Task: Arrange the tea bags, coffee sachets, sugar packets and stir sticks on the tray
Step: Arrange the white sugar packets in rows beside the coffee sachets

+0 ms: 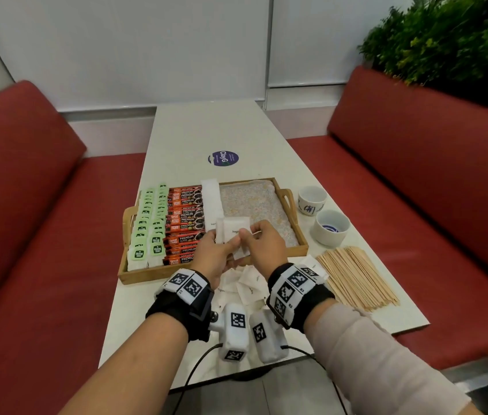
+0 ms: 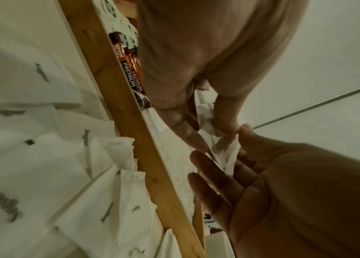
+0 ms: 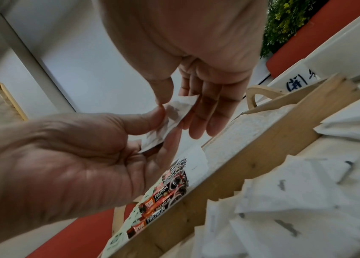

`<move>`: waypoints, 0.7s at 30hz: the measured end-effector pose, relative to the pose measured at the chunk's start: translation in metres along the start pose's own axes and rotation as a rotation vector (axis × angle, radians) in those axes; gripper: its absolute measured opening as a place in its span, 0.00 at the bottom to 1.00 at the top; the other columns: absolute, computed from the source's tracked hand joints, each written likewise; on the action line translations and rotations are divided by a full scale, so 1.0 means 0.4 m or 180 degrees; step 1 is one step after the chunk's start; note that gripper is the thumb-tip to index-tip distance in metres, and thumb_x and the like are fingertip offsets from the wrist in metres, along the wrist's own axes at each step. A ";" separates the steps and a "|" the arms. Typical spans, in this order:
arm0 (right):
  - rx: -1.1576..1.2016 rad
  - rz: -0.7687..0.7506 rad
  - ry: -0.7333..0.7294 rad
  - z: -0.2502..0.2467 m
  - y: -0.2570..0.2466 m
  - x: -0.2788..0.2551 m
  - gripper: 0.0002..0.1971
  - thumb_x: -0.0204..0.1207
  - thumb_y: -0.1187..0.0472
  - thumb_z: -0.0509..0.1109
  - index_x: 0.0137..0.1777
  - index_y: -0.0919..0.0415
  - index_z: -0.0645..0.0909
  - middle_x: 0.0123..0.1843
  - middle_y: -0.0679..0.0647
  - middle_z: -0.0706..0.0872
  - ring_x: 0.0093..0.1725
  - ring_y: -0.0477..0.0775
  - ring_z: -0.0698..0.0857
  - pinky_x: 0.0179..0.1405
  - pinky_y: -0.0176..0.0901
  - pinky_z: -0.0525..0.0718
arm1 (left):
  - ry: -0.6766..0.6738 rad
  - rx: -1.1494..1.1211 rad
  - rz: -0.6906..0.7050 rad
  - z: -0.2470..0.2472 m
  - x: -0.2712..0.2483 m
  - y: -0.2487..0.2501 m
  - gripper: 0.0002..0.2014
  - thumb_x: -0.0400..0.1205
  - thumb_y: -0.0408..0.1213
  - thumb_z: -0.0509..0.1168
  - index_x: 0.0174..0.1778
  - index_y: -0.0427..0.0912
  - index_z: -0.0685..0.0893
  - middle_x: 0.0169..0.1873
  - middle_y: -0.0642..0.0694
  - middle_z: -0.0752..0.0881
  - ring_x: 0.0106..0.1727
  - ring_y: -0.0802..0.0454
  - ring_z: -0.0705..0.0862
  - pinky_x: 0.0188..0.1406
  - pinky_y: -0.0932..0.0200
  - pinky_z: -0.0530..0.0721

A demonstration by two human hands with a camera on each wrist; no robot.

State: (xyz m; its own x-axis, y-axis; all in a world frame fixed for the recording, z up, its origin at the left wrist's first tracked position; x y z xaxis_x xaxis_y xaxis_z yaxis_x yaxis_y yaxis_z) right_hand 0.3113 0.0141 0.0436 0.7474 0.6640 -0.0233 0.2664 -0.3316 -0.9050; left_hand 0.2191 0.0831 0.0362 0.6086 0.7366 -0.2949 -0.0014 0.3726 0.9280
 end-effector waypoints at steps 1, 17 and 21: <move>0.0017 -0.0003 0.0014 0.000 -0.007 0.006 0.08 0.79 0.51 0.67 0.48 0.54 0.75 0.38 0.45 0.81 0.37 0.45 0.80 0.33 0.39 0.73 | 0.0025 0.0030 0.0057 -0.001 0.001 0.007 0.13 0.82 0.28 0.65 0.62 0.39 0.79 0.50 0.40 0.89 0.43 0.49 0.90 0.33 0.55 0.89; 0.0426 0.0172 0.0008 0.100 -0.017 0.067 0.11 0.74 0.52 0.73 0.34 0.55 0.80 0.34 0.53 0.86 0.35 0.53 0.84 0.44 0.54 0.87 | 0.0062 0.0038 0.0067 -0.117 0.037 0.019 0.14 0.81 0.26 0.65 0.62 0.41 0.78 0.53 0.42 0.88 0.52 0.46 0.89 0.42 0.50 0.90; 0.0640 0.0364 0.0079 0.117 -0.013 0.114 0.12 0.78 0.53 0.70 0.35 0.56 0.77 0.34 0.52 0.86 0.29 0.50 0.85 0.31 0.44 0.81 | 0.0286 0.0146 0.0215 -0.138 0.094 0.013 0.16 0.81 0.25 0.64 0.65 0.39 0.77 0.58 0.39 0.87 0.55 0.43 0.88 0.43 0.50 0.90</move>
State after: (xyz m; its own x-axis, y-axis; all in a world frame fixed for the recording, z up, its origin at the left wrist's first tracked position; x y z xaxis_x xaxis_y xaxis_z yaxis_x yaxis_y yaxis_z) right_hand 0.3155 0.0773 0.0272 0.7813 0.6121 -0.1224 0.0542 -0.2619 -0.9636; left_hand 0.1982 0.1440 0.0173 0.5348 0.8075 -0.2487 -0.0023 0.2957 0.9553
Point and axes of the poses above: each hand's wrist, its own x-axis towards the middle knuckle, its own z-axis out of the palm, y = z × x, the point moved 2 cm from there along x, towards the middle knuckle
